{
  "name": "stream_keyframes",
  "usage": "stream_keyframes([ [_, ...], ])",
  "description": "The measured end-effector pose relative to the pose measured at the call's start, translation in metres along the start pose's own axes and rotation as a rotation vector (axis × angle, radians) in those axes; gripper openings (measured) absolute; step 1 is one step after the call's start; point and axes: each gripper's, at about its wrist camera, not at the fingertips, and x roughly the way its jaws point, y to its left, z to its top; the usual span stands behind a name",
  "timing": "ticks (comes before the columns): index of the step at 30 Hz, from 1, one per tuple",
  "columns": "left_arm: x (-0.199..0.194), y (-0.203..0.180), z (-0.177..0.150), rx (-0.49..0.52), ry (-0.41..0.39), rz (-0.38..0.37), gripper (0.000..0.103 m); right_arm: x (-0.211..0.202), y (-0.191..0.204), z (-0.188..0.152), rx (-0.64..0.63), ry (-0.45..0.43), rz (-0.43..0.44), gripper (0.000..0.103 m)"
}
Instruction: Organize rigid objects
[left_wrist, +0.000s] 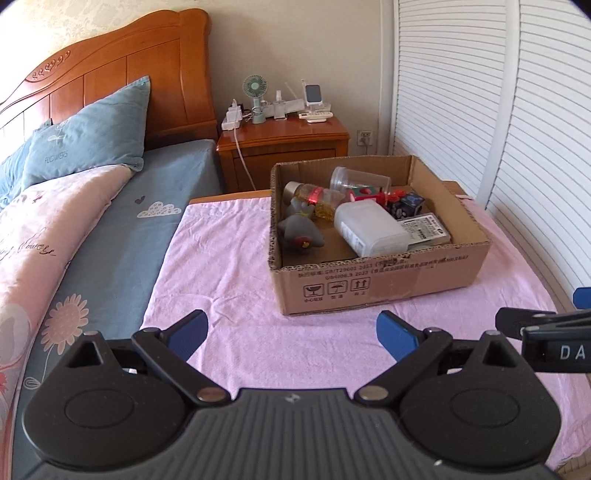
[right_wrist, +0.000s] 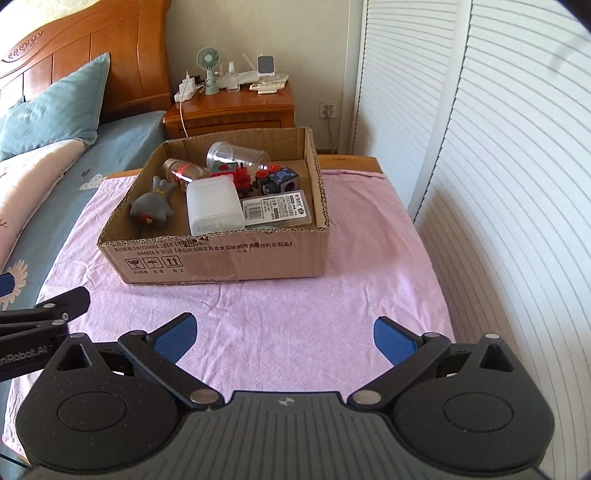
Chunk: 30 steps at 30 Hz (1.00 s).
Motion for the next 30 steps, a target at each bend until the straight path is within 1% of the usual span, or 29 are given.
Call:
stream_keyframes([
  [6,-0.0046,-0.003,0.0015,-0.002,-0.001,-0.004,0.098,-0.0083,-0.0034,0.0013,0.008,-0.028,-0.008,0.103],
  [30,-0.0054,-0.0017,0.0047,-0.012,-0.004,-0.004,0.098,-0.0098,-0.0019,0.0007,0.003,-0.035,-0.005,0.103],
])
